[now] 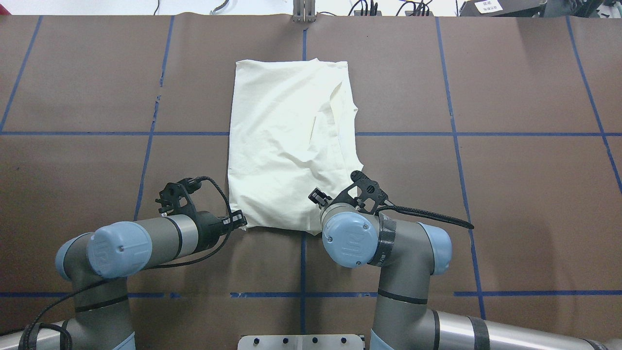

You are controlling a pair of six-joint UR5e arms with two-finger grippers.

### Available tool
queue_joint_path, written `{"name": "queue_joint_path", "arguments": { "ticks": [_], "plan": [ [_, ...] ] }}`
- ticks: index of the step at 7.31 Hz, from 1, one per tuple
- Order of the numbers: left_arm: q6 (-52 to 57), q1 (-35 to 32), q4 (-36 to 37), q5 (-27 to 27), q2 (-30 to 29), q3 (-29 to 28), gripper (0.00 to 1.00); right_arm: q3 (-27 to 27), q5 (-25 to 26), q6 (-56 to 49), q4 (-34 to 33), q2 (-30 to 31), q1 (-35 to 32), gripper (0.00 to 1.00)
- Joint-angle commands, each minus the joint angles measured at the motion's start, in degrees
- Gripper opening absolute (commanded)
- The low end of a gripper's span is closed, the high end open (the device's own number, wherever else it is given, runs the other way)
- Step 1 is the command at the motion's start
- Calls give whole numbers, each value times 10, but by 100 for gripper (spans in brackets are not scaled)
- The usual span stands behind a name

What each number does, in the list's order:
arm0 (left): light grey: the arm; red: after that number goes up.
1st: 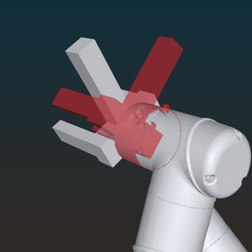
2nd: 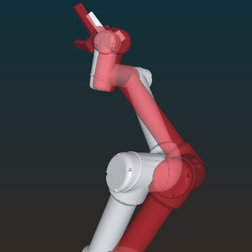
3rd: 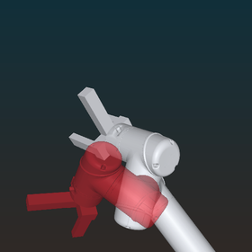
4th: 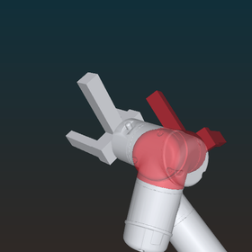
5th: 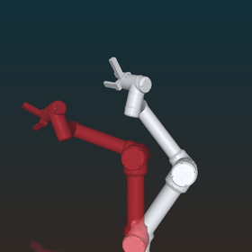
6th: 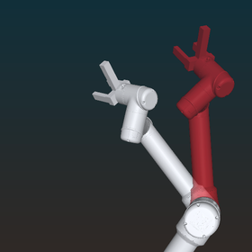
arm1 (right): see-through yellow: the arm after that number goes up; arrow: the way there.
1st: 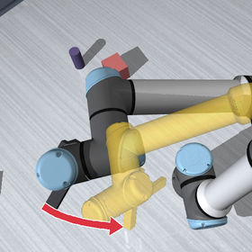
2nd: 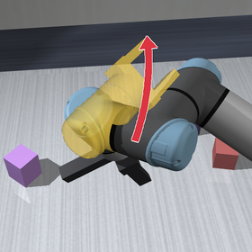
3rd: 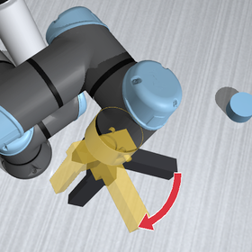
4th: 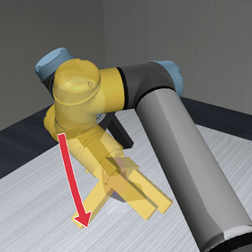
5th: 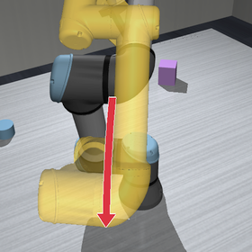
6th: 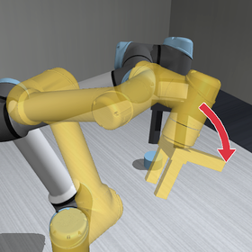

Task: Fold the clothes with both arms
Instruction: 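Close both grippers on the near corners of the shirt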

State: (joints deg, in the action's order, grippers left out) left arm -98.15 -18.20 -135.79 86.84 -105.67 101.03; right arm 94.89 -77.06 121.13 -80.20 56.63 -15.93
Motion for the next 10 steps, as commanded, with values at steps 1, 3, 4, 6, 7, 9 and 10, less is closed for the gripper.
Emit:
{"name": "queue_joint_path", "arguments": {
  "ticks": [1, 3, 4, 6, 7, 9, 10],
  "plan": [
    [0, 0, 0, 0, 0, 0, 0, -2, 1, 15, 1, -4, 0, 2],
    [0, 0, -1, 0, -1, 0, 0, -1, 1, 27, 1, -3, -1, 0],
    [0, 0, -1, 0, -1, 0, 0, 1, 1, 31, 1, -2, -2, 0],
    [0, 0, -1, 0, -1, 0, 0, 5, 1, 31, 1, -1, -3, 0],
    [0, 0, -1, 0, -1, 0, 0, 13, 1, 31, 0, 1, -3, 0],
    [4, 0, 0, 4, -2, 7, 0, 27, 0, 31, 0, 4, -6, 0],
    [7, -3, 10, 18, 5, 48, 0, 48, 0, 30, 0, 8, -7, 0]
  ]
}}
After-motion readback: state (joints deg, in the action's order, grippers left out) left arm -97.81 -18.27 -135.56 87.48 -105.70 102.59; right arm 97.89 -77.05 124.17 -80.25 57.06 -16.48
